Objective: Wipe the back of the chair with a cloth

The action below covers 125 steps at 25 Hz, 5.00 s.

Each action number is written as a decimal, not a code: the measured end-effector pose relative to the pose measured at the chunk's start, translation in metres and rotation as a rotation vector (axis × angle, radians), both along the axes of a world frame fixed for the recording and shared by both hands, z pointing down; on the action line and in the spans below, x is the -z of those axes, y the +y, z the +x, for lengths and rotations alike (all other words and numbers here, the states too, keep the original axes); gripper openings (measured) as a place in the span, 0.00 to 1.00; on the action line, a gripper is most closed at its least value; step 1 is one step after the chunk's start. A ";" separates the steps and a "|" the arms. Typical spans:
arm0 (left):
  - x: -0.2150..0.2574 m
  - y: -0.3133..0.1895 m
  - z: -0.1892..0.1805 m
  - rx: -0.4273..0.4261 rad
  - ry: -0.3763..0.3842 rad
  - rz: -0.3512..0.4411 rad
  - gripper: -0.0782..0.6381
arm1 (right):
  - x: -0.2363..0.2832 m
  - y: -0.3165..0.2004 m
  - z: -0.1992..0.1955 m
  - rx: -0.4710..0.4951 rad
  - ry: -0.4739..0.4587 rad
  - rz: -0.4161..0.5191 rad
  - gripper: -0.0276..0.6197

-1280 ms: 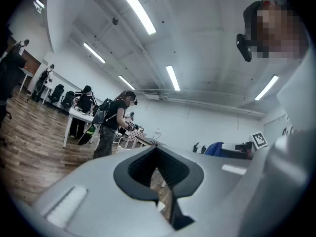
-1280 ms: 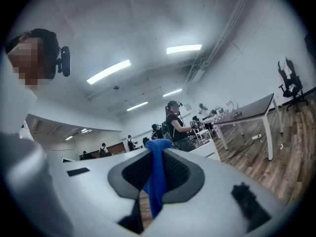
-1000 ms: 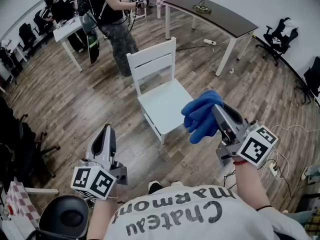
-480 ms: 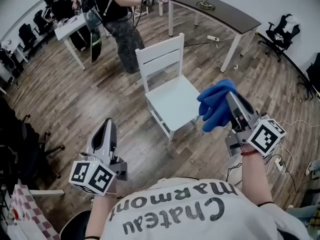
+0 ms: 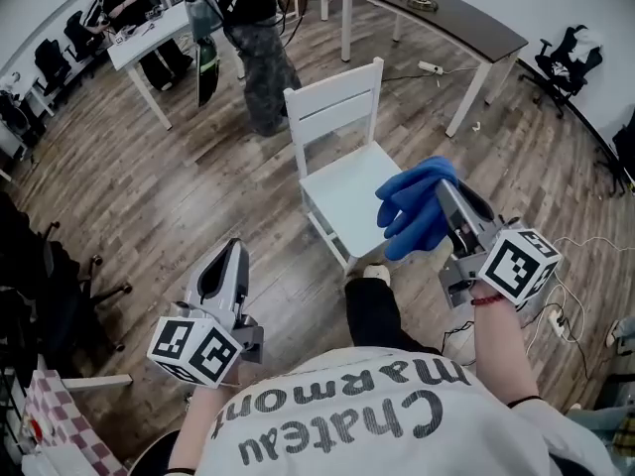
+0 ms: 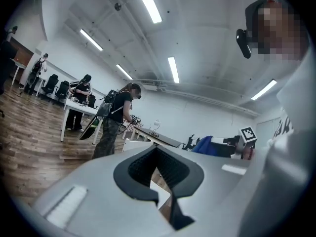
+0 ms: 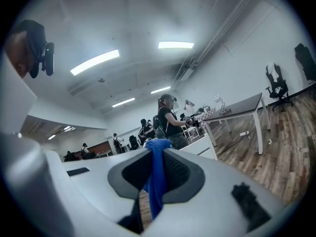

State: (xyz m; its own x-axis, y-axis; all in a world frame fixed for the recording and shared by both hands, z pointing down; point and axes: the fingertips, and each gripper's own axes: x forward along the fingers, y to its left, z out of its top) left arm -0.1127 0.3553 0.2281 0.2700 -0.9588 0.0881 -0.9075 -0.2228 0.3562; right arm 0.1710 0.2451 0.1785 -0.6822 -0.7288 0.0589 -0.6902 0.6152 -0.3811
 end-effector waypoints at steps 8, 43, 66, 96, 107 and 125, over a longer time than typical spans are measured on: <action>-0.013 -0.046 0.005 -0.003 0.017 -0.008 0.12 | -0.016 -0.044 -0.024 0.071 0.043 -0.016 0.14; -0.058 -0.333 0.001 0.194 0.039 -0.085 0.12 | -0.078 -0.312 -0.196 0.630 0.021 -0.001 0.14; -0.144 -0.423 -0.005 -0.007 0.045 -0.311 0.12 | -0.209 -0.348 -0.266 0.612 0.262 -0.157 0.14; -0.166 -0.440 0.029 -0.053 0.052 -0.399 0.12 | -0.235 -0.468 -0.149 0.237 0.243 -0.252 0.14; -0.173 -0.426 0.029 -0.050 0.072 -0.446 0.12 | -0.240 -0.508 -0.101 0.133 0.307 -0.239 0.14; -0.177 -0.421 0.027 -0.036 0.061 -0.463 0.12 | -0.247 -0.545 -0.060 0.053 0.374 -0.264 0.14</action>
State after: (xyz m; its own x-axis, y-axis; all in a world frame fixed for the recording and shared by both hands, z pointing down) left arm -0.0854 -0.0653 0.4048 0.3199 -0.8123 0.4876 -0.8766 -0.0585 0.4777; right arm 0.1109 -0.3004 0.4254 -0.6148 -0.6200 0.4875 -0.7801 0.5688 -0.2605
